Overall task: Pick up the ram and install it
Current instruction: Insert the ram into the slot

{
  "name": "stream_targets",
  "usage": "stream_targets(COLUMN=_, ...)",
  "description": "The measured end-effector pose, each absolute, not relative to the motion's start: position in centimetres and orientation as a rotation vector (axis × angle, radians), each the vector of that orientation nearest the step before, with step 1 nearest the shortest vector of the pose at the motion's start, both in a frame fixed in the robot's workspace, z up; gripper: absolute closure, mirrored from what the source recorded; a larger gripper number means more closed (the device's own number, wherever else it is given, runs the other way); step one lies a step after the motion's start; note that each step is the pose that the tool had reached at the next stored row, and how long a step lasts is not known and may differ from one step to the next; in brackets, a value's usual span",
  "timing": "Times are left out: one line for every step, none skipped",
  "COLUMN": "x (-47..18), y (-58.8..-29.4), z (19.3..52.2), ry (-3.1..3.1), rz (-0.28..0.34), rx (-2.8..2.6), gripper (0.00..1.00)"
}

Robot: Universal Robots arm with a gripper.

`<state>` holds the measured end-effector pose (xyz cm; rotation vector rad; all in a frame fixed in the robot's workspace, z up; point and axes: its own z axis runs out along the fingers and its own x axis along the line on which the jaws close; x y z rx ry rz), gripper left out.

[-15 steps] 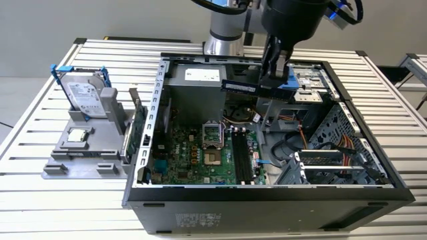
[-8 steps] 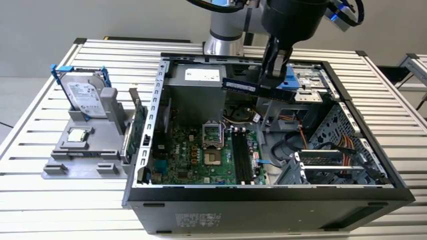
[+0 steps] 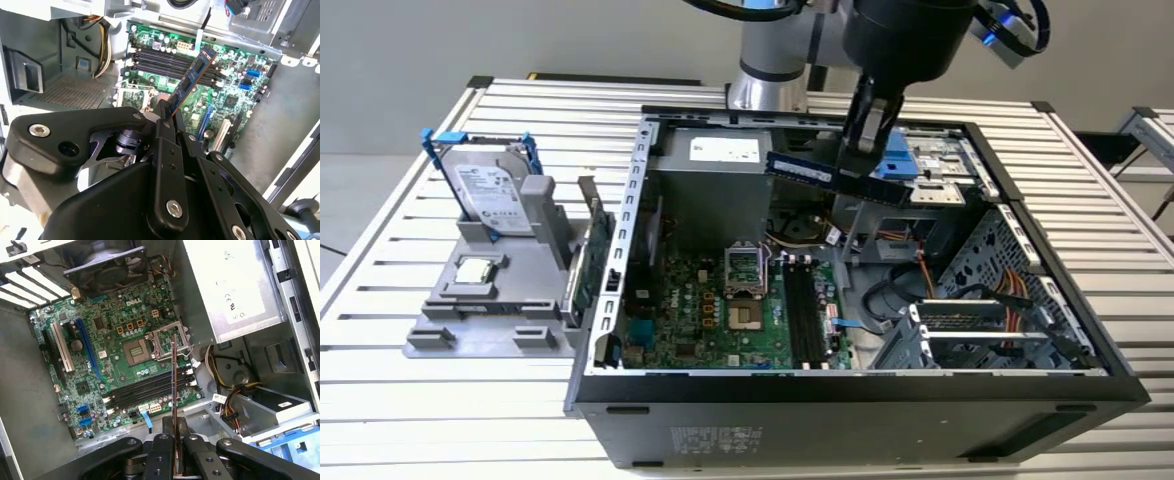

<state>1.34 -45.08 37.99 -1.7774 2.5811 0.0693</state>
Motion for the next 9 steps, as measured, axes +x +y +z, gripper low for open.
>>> stream_targets(x=1.34, y=-45.08, z=37.99, ry=2.591, rz=0.069, rx=-1.762, gripper=1.0)
stream_targets(x=1.34, y=-45.08, z=37.99, ry=2.6, rz=0.069, rx=-1.749, gripper=1.0)
stream_targets(x=1.34, y=-45.08, z=37.99, ry=2.61, rz=0.069, rx=-1.734, gripper=1.0)
stream_targets(x=1.34, y=-45.08, z=37.98, ry=2.619, rz=0.069, rx=-1.719, gripper=1.0)
stream_targets(x=1.34, y=-45.08, z=37.98, ry=2.628, rz=0.069, rx=-1.705, gripper=1.0)
stream_targets(x=1.34, y=-45.08, z=37.98, ry=2.637, rz=0.069, rx=-1.69, gripper=1.0)
stream_targets(x=1.34, y=-45.08, z=37.98, ry=2.646, rz=0.069, rx=-1.676, gripper=1.0)
stream_targets(x=1.34, y=-45.08, z=37.98, ry=2.655, rz=0.069, rx=-1.662, gripper=1.0)
stream_targets(x=1.34, y=-45.08, z=37.98, ry=2.664, rz=0.069, rx=-1.647, gripper=1.0)
